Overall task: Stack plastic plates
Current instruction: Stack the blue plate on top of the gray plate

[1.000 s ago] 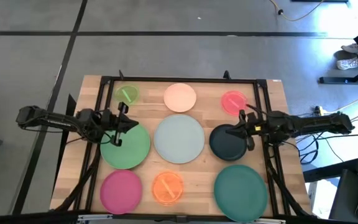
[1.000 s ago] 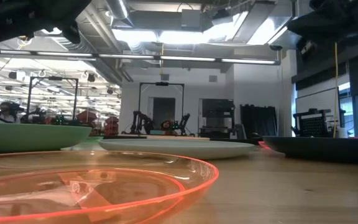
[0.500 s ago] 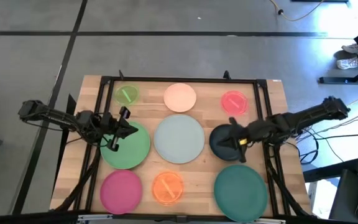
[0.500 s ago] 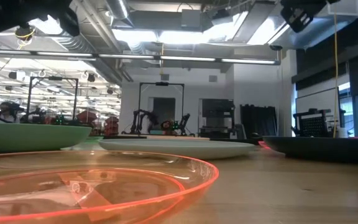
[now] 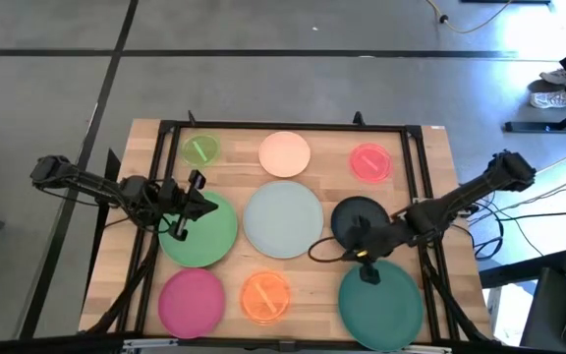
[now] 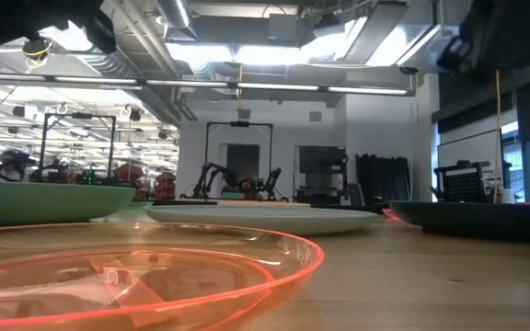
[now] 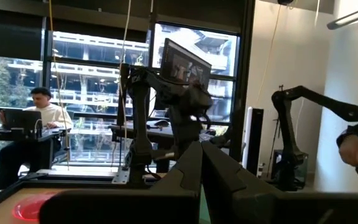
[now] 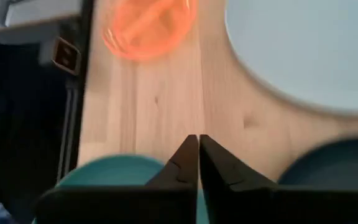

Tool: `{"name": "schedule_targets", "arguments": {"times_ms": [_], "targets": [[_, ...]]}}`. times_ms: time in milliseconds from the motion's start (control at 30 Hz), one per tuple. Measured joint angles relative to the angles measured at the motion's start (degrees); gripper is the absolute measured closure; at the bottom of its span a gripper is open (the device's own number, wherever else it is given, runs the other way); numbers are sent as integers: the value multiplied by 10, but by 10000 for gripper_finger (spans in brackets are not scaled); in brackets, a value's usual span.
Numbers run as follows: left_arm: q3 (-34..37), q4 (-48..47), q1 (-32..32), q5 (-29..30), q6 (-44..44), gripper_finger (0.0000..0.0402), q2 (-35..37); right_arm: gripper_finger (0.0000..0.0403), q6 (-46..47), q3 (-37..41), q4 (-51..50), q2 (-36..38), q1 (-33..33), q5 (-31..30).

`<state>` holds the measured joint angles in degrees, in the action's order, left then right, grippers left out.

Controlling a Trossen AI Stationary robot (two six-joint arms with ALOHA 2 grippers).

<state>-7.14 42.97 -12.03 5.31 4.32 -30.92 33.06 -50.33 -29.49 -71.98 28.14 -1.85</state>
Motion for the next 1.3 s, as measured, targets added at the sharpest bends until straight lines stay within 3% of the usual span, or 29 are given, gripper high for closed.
{"name": "schedule_targets", "arguments": {"times_ms": [300, 467, 1000, 1300], "targets": [[0, 2, 0, 23, -4, 400, 0, 255, -3, 0, -82, -50, 0, 30], [0, 2, 0, 30, -14, 400, 0, 222, -16, 0, -99, -79, 0, 30], [0, 1, 0, 47, -17, 400, 0, 248, -114, 0, -90, -164, 0, 85], [0, 1, 0, 47, -18, 400, 0, 298, -144, 0, -89, -185, 0, 108]]}}
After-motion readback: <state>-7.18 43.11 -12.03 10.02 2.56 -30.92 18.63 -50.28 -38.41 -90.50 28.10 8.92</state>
